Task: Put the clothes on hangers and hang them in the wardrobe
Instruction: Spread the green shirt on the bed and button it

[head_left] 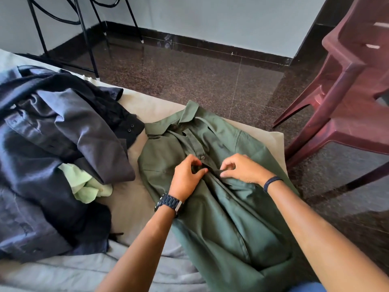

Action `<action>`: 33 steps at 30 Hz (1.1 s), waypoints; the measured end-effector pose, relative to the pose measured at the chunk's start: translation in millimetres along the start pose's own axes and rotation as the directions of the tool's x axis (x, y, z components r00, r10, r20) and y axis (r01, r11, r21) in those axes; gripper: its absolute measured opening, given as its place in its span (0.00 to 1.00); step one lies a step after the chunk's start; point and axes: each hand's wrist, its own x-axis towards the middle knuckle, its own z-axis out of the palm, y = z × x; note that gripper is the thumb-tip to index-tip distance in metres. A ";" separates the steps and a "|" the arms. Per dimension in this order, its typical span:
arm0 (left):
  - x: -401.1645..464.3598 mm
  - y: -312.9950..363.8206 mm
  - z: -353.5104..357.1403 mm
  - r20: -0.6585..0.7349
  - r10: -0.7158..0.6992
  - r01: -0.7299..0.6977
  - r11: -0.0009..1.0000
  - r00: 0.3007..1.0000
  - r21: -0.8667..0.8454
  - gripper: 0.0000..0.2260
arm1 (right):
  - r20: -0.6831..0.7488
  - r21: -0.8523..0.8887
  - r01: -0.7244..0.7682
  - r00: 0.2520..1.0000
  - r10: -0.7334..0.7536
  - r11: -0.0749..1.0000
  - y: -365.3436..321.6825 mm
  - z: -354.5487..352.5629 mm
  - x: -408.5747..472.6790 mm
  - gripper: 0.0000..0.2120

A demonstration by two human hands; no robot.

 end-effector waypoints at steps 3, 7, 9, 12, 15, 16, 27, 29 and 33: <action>-15.3 1.1 3.9 0.162 0.098 -0.132 0.967 0.982 0.216 0.11 | -0.413 -0.070 -0.057 0.911 0.023 0.996 7.0 -7.4 -6.2 0.03; -21.6 5.8 6.4 0.183 0.080 -0.168 0.828 0.980 0.536 0.13 | -0.530 -0.050 0.002 0.848 -0.028 0.999 4.3 -1.4 -13.7 0.02; -21.8 13.4 7.6 0.115 0.012 -0.077 0.813 0.993 0.577 0.10 | -0.425 0.037 -0.008 0.905 0.023 0.999 -0.3 10.5 -16.7 0.01; -16.6 21.5 9.4 0.047 -0.142 0.087 0.800 0.989 0.594 0.09 | -0.361 0.180 -0.048 0.926 0.112 0.983 -4.3 26.2 -15.9 0.03; -15.1 25.3 12.3 0.069 -0.181 0.096 0.764 0.981 0.638 0.06 | -0.387 0.274 -0.084 0.902 0.190 0.958 -8.6 34.5 -18.6 0.04; -15.3 26.7 13.9 0.074 -0.172 0.084 0.761 0.982 0.643 0.05 | -0.413 0.283 -0.086 0.888 0.202 0.955 -10.4 36.6 -20.1 0.04; -13.8 50.3 14.6 0.135 -0.070 -0.043 0.722 0.988 0.691 0.07 | -0.250 0.118 -0.213 0.939 0.237 0.970 -17.8 28.5 -35.6 0.08; -18.5 55.6 10.6 0.093 -0.095 0.039 0.874 0.991 0.485 0.07 | -0.274 0.151 -0.229 0.925 0.263 0.962 -16.8 24.3 -37.8 0.08; -31.8 64.5 9.7 0.057 -0.291 0.296 0.947 0.955 -0.124 0.07 | -0.353 0.423 -0.164 0.876 0.329 0.891 -18.8 21.2 -42.2 0.11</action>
